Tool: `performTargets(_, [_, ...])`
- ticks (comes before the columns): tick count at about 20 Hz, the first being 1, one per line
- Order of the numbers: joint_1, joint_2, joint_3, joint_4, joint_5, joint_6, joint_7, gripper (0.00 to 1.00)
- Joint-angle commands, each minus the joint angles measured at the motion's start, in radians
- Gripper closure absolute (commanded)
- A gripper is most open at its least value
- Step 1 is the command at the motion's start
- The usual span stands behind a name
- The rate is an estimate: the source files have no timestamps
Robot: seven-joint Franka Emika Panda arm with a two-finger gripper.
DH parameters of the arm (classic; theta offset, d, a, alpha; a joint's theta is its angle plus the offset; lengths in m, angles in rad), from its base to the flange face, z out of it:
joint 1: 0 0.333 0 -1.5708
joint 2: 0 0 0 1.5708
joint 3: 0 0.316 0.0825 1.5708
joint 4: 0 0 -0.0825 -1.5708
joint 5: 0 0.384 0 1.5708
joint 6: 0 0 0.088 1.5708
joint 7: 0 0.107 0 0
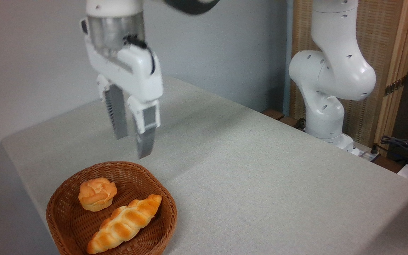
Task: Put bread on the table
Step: 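Lower the open gripper down onto the round bun in the basket, then close the gripper fingers around the round bun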
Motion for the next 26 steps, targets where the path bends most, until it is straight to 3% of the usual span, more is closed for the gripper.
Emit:
performTargets(1, [-0.004,0.082,-0.034,0.001,-0.034,0.115,-0.022,0.00])
performTargets(11, [-0.004,0.226,-0.124,-0.002,-0.045,0.268,-0.033,0.00])
performTargets(24, [-0.004,0.272,-0.160,-0.041,-0.039,0.347,-0.033,0.00])
performTargets(26, [-0.004,0.271,-0.160,-0.050,-0.039,0.348,-0.032,0.06])
